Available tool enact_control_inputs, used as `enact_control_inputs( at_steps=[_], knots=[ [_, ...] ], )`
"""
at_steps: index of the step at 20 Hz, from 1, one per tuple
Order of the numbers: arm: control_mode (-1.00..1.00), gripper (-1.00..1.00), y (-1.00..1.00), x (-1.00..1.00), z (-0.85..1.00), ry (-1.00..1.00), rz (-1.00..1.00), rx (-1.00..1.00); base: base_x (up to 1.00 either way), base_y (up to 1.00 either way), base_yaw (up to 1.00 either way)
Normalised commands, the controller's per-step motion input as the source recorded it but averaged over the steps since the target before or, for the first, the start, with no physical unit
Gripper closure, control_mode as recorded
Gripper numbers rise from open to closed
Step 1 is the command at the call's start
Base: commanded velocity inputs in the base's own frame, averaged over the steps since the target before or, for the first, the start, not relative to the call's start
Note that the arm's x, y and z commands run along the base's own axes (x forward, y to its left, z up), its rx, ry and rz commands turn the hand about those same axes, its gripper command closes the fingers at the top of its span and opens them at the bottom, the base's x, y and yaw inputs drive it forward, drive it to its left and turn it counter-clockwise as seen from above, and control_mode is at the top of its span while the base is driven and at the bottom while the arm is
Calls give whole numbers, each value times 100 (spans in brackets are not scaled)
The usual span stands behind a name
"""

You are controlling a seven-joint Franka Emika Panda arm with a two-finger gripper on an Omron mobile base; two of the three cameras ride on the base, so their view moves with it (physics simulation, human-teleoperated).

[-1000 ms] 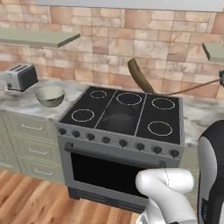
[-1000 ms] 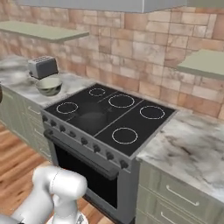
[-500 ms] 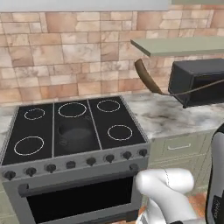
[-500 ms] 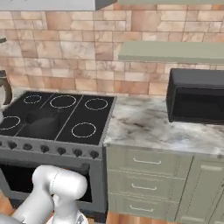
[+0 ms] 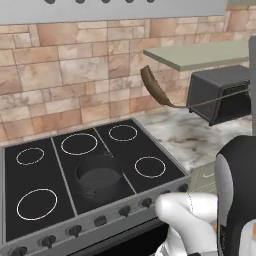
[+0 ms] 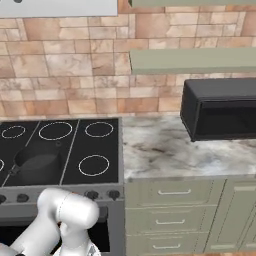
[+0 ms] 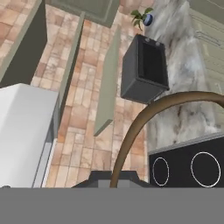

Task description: Open the cabinet and move the ladle to the pot. Then close the cabinet.

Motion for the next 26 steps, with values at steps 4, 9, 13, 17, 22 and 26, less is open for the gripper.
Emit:
enact_control_inputs(
  at_steps=[4,9,13,17,22,26],
  knots=[
    [100,100,0,0,0,0,0,0,3,43,32],
    [100,100,0,0,0,0,0,0,11,-4,56],
    [100,100,0,0,0,0,0,0,50,-3,62],
    [100,100,0,0,0,0,0,0,75,-17,48],
    [100,100,0,0,0,0,0,0,98,-17,4],
    [100,100,0,0,0,0,0,0,100,15,-20]
  ],
)
